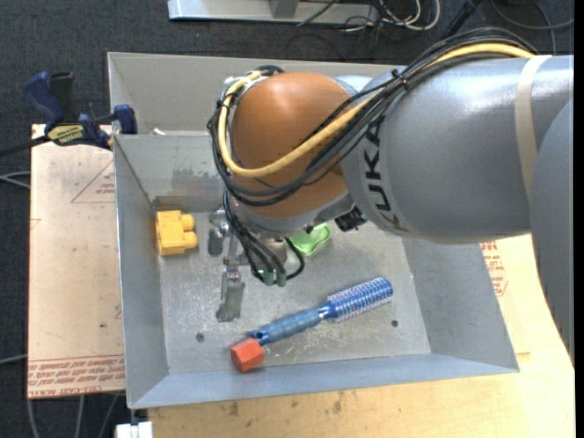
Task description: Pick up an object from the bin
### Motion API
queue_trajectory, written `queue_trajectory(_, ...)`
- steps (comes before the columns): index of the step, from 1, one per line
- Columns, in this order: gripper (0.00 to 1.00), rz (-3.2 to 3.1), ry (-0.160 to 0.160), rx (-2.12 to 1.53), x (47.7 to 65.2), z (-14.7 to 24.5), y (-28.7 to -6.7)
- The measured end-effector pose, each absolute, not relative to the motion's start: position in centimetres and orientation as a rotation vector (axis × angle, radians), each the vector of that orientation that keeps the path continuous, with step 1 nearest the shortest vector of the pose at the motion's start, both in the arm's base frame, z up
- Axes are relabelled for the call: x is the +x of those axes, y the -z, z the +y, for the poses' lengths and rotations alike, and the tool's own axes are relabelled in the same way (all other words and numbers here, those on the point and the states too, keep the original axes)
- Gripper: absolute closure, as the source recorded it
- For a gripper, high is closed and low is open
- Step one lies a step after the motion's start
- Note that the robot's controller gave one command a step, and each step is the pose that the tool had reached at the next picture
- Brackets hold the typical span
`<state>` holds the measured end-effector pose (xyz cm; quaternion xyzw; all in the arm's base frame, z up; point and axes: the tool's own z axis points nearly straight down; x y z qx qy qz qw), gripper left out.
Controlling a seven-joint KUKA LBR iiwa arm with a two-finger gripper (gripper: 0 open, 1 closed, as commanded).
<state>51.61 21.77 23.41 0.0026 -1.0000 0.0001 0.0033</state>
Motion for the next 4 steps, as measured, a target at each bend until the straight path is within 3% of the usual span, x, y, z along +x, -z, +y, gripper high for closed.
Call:
queue_trajectory(2,0.0,-3.125,-0.004,0.238,50.2,5.3,-6.6)
queue_trajectory(3,1.0,-3.132,0.002,0.248,50.4,5.9,-7.1)
queue_trajectory(4,1.0,-3.145,0.001,0.199,52.8,5.8,-22.7)
